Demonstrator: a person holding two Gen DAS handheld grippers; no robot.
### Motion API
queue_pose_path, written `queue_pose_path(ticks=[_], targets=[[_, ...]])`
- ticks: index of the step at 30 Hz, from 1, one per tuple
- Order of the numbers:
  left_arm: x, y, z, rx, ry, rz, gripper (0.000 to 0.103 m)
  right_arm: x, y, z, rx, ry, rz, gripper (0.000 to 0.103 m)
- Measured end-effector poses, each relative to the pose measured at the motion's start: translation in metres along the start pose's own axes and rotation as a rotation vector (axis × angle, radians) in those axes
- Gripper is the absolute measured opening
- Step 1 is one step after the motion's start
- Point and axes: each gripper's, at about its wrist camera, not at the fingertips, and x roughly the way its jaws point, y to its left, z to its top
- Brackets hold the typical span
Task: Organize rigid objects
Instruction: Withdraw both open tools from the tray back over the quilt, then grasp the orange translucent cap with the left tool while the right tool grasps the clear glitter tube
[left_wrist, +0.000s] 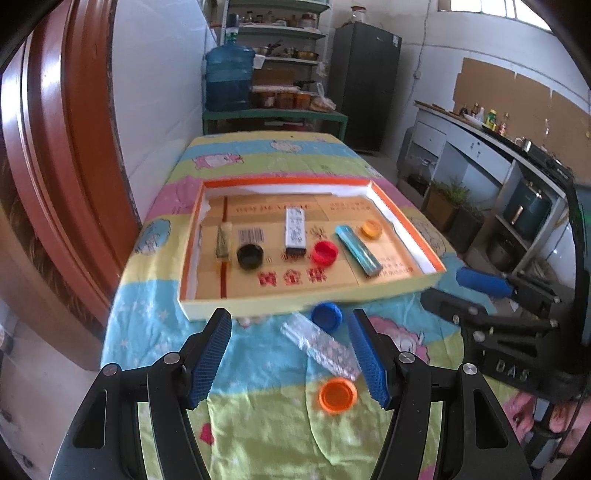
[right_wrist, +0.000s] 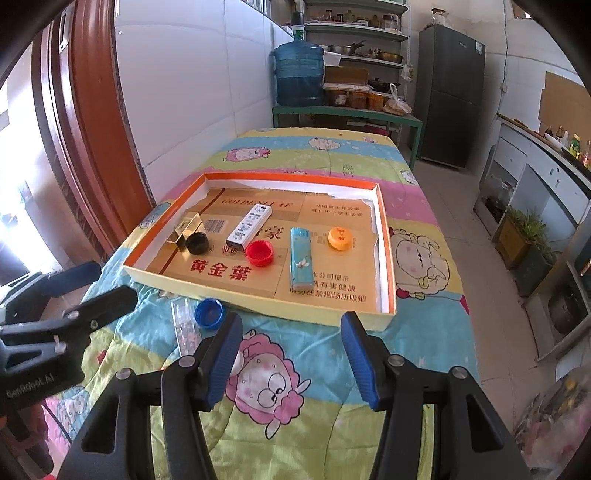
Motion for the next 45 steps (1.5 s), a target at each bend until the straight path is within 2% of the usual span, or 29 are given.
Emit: queue_pose_path(ticks=[5,9,16,18,21,23,25,27,32,36,42,45], targets=[[0.006,-0.010,-0.021,0.033,0.030,-0.046,0.067,0.001,0.000,-0.005,0.002,0.012,0.001,0.055],[0.021,-0.018,-0.037,0.073,0.081,-0.050,0.067,0.001,0.000,-0.009,0.004,0.017,0.003,0.055],[0.044,-0.020,-0.054,0.073,0.158,-0.062,0.067,0.004,-0.001,-0.011,0.009,0.026,0.006,0.055],[0.049,-0.019,-0.057,0.066,0.171,-0.064,0.064,0.005,-0.001,-0.012,0.011,0.028,0.007,0.055],[0.047,-0.015,-0.059,0.052,0.151,-0.065,0.060,0.006,-0.002,-0.012,0.012,0.028,0.007,0.055],[0.047,-0.012,-0.059,0.037,0.142,-0.074,0.052,0.007,-0.002,-0.013,0.014,0.032,0.007,0.055],[0.046,-0.009,-0.059,0.031,0.137,-0.073,0.037,0.009,-0.001,-0.013,0.015,0.036,0.010,0.055],[0.045,-0.007,-0.059,0.025,0.135,-0.067,0.031,0.011,0.001,-0.013,0.008,0.038,0.019,0.055],[0.037,0.004,-0.060,-0.013,0.116,-0.062,0.031,0.015,0.020,-0.011,-0.060,0.043,0.087,0.055],[0.027,0.022,-0.059,-0.055,0.088,-0.007,0.031,0.022,0.047,-0.007,-0.153,0.049,0.156,0.055],[0.013,0.054,-0.055,-0.121,0.055,0.059,0.031,0.044,0.081,-0.003,-0.282,0.074,0.169,0.053],[0.010,0.062,-0.055,-0.132,0.052,0.066,0.031,0.058,0.088,-0.004,-0.309,0.106,0.169,0.045]])
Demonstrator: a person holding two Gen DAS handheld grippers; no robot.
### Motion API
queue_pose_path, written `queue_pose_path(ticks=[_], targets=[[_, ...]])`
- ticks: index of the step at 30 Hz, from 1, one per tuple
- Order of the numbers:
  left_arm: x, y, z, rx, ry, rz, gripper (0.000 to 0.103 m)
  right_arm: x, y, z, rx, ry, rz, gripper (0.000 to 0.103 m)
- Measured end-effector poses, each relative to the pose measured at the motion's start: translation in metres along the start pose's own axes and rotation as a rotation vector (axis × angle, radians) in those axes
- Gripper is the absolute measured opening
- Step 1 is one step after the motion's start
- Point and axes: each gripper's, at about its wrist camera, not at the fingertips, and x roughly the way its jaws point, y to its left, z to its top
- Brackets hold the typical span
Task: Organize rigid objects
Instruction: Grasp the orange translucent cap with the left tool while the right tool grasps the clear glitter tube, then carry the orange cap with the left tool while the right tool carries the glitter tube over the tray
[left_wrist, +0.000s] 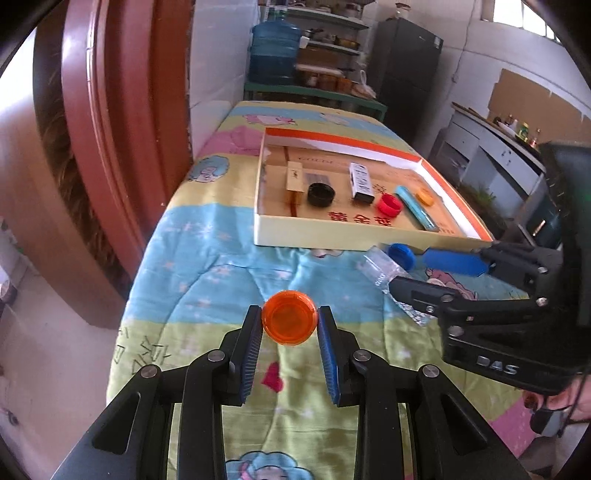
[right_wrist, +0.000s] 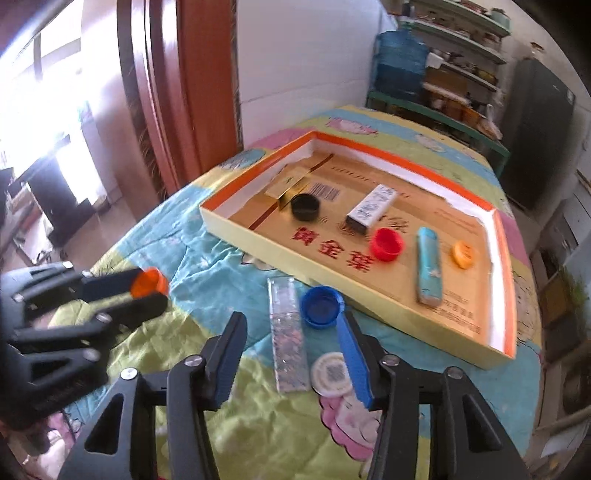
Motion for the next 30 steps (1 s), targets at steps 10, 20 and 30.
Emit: queue_pose_path(ticks=[10,20,30], targets=[[0.007,0.000,0.002,-0.005,0.006,-0.026,0.031,0.013,0.003,-0.003,-0.010,0.045,0.025,0.021],[0.005,-0.004,0.005,0.003,-0.005,-0.040,0.031,-0.011,-0.001,-0.004,0.041,-0.008,0.047,0.021],[-0.003,-0.021,0.021,0.057,-0.044,-0.051,0.031,-0.037,-0.022,-0.002,0.117,-0.079,0.016,0.021]])
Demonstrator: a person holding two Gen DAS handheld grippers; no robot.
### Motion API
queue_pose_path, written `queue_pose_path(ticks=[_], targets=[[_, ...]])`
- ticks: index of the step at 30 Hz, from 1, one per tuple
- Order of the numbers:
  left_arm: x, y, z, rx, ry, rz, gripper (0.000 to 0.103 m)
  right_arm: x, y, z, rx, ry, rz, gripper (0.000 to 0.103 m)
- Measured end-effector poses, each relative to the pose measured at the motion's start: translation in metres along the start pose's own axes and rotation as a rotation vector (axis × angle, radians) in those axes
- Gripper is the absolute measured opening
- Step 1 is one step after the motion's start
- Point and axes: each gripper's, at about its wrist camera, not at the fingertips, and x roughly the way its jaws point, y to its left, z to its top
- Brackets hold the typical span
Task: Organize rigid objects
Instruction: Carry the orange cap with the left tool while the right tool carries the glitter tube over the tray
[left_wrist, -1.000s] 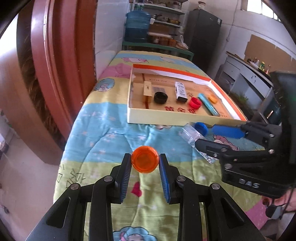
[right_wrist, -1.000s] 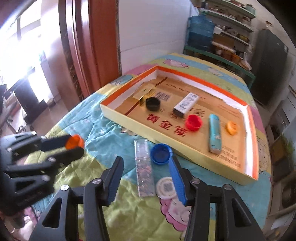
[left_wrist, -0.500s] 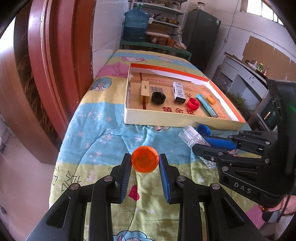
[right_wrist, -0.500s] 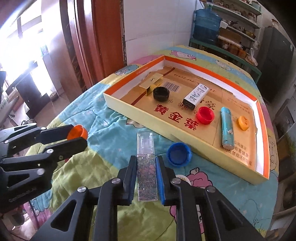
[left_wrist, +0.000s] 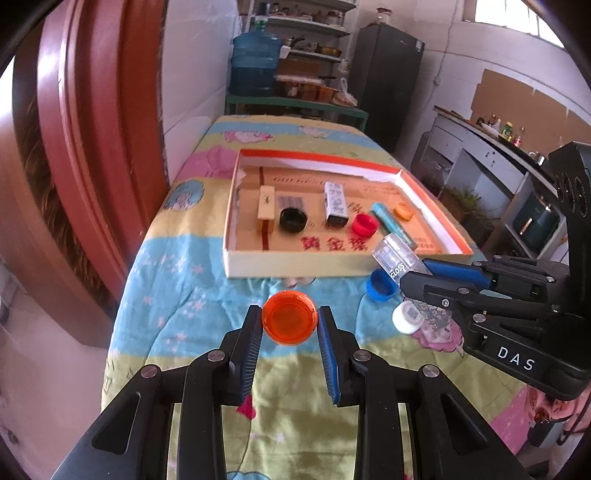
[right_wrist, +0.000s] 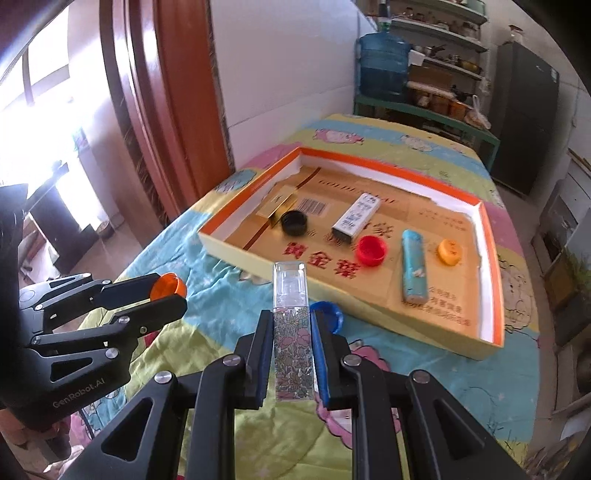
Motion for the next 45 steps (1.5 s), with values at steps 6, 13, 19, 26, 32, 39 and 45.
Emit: queue_pose_path(ticks=[6,13,19,26,32,39,45], targets=[[-0.004,-0.010,0.011,0.039,-0.025,0.000,0.031,-0.008,-0.011,0.001,0.035,-0.024,-0.021,0.021],[-0.009,-0.019,0.023,0.062,-0.048,-0.004,0.031,-0.018,-0.025,0.002,0.069,-0.051,-0.042,0.021],[-0.008,-0.027,0.037,0.076,-0.067,-0.006,0.031,-0.027,-0.036,0.003,0.096,-0.081,-0.062,0.021],[-0.004,-0.039,0.059,0.092,-0.097,-0.015,0.031,-0.032,-0.048,0.009,0.116,-0.110,-0.080,0.021],[0.006,-0.044,0.077,0.077,-0.115,-0.027,0.031,-0.029,-0.056,0.018,0.119,-0.122,-0.100,0.021],[0.018,-0.044,0.093,0.074,-0.124,-0.028,0.031,-0.025,-0.067,0.030,0.125,-0.139,-0.118,0.021],[0.031,-0.038,0.100,0.056,-0.113,-0.024,0.031,-0.015,-0.080,0.033,0.151,-0.135,-0.133,0.021]])
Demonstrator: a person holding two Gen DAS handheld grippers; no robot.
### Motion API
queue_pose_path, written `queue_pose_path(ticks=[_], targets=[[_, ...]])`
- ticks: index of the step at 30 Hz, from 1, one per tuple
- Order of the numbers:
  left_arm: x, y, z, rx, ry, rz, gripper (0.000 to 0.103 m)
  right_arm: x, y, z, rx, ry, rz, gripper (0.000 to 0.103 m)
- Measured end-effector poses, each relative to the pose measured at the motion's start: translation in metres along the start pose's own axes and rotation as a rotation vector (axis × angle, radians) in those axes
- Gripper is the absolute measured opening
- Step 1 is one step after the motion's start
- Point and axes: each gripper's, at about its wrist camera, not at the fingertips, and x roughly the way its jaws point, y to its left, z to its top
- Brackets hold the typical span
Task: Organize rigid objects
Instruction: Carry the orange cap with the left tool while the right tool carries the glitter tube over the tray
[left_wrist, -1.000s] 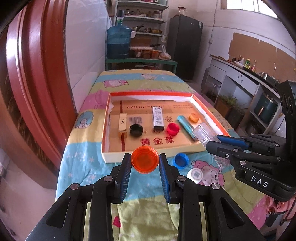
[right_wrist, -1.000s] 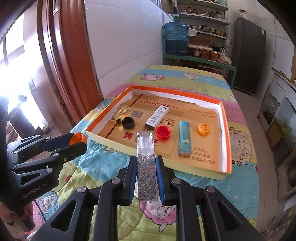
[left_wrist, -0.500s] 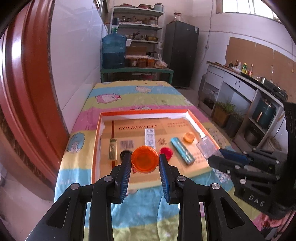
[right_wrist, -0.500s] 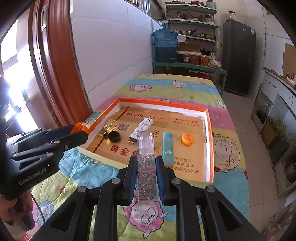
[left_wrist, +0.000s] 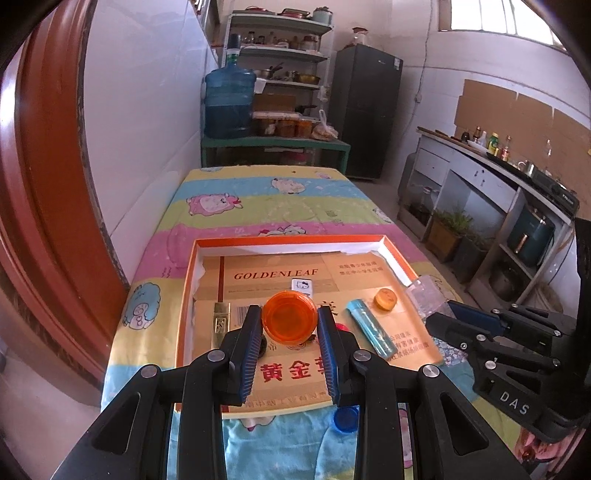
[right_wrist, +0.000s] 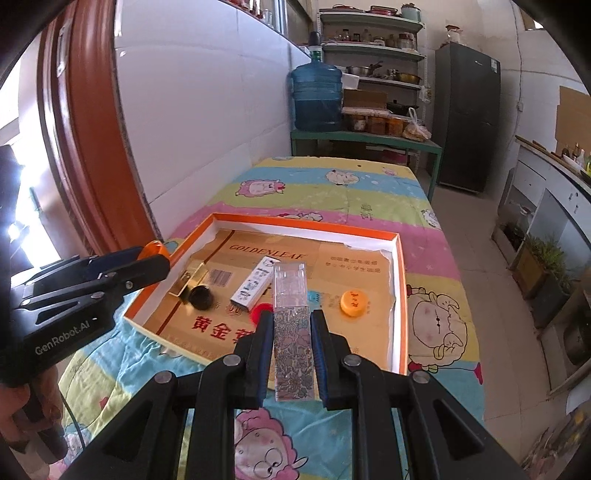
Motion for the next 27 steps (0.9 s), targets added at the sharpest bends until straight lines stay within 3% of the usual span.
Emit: queue_pose_path(ticks=[16,27], targets=[[0.053,0.018,-0.011,-0.055,0.087,0.002,0.031,0.038,-0.036,-0.012,0.078,0.059,-0.041,0.021],[0.077,0.018,-0.017,-0.058,0.132,0.000,0.031,0.058,-0.039,-0.018,0.077,0.090,-0.045,0.021]])
